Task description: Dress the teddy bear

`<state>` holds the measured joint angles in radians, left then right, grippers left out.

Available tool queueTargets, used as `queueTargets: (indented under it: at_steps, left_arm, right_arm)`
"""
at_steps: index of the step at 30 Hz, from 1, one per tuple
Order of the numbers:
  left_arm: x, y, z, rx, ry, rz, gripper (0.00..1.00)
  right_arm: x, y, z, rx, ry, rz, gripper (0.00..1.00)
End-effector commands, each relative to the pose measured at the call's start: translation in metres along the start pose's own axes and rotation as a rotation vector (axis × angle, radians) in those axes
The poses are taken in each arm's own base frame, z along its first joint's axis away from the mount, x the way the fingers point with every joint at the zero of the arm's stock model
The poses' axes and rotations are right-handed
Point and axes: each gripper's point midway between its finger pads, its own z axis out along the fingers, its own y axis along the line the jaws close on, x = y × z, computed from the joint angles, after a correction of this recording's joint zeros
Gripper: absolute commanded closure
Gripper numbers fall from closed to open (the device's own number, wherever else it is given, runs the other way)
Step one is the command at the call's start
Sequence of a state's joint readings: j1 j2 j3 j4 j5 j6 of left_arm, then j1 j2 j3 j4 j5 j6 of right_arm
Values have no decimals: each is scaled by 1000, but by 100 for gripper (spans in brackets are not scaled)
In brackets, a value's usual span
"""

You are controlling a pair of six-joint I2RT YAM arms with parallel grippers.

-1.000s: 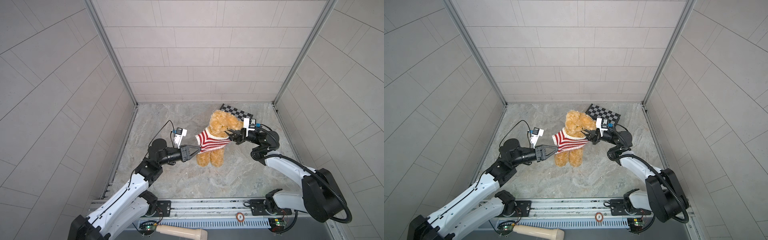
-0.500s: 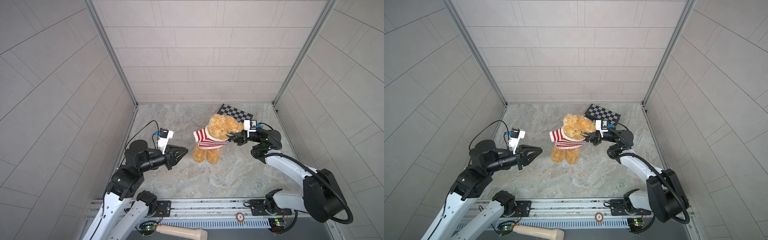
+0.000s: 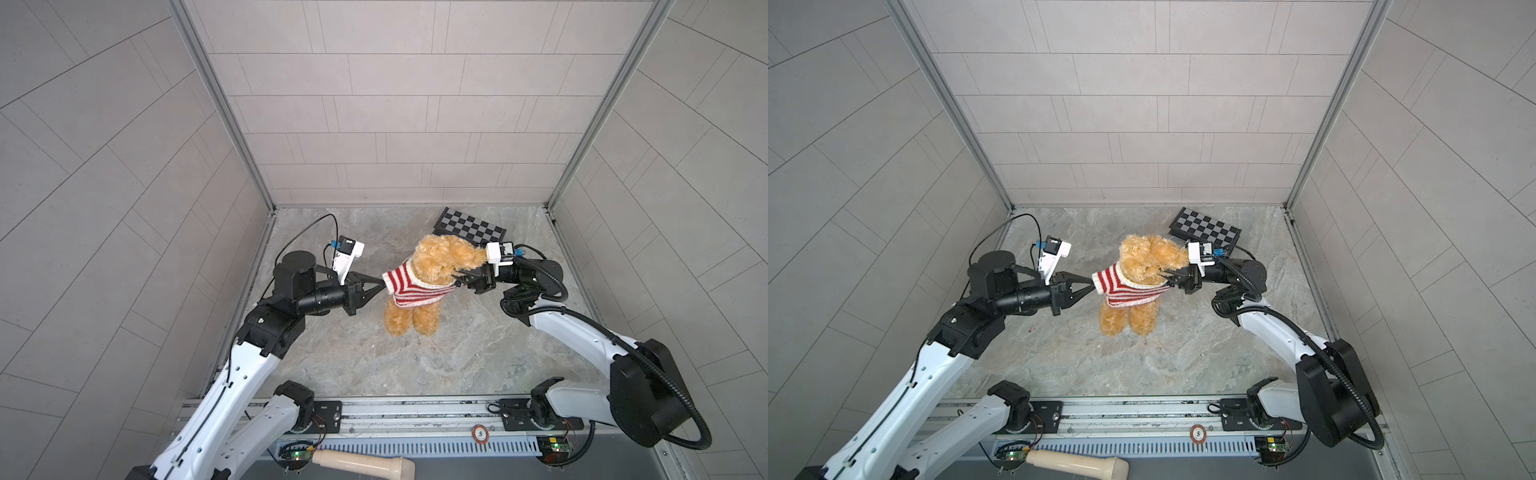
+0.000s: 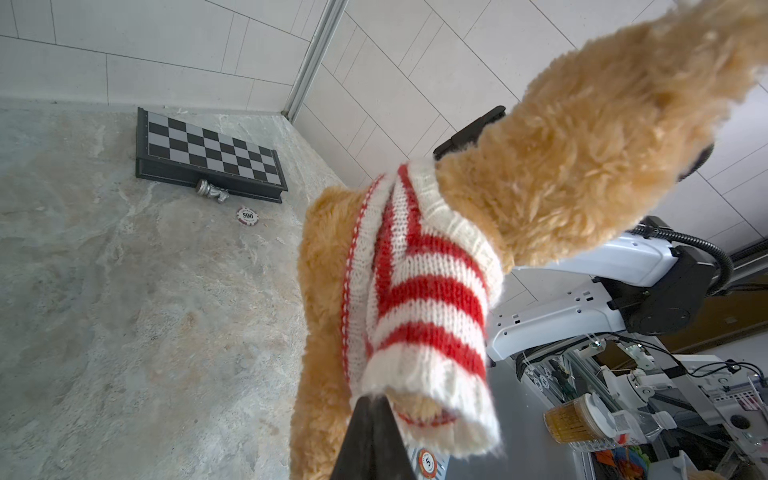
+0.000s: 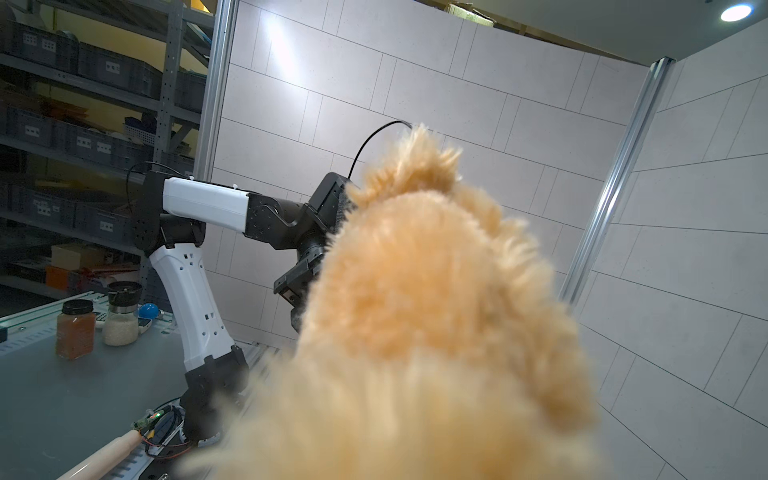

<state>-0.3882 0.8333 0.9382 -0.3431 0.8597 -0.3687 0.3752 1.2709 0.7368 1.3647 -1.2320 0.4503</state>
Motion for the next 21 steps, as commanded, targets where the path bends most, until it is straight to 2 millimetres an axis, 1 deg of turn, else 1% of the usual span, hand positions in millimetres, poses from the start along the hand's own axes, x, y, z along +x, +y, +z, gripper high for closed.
queueTargets:
  at_steps: [1, 5, 11, 15, 17, 19, 21]
  left_arm:
    - [-14, -20, -8, 58, -38, 86, 91]
    - [-16, -26, -9, 77, -39, 98, 77]
    - [-14, -35, -6, 106, -32, 113, 78]
    - [-15, -38, 0, 118, -16, 120, 77]
    - [-15, -36, 6, 113, -5, 115, 75]
    - [-17, -34, 10, 114, -3, 114, 70]
    - [-20, -36, 12, 120, -8, 123, 67]
  right_arm:
    - [-19, 6, 4, -30, -35, -60, 100]
    - [-16, 3, 4, -29, -32, -56, 100]
    - [-16, 2, 5, -27, -33, -55, 100]
    - [-16, 2, 5, -25, -34, -54, 100]
    - [-17, 3, 5, -27, -35, -54, 100]
    - [-18, 4, 5, -31, -37, -54, 100]
    - [-18, 5, 6, -34, -37, -53, 100]
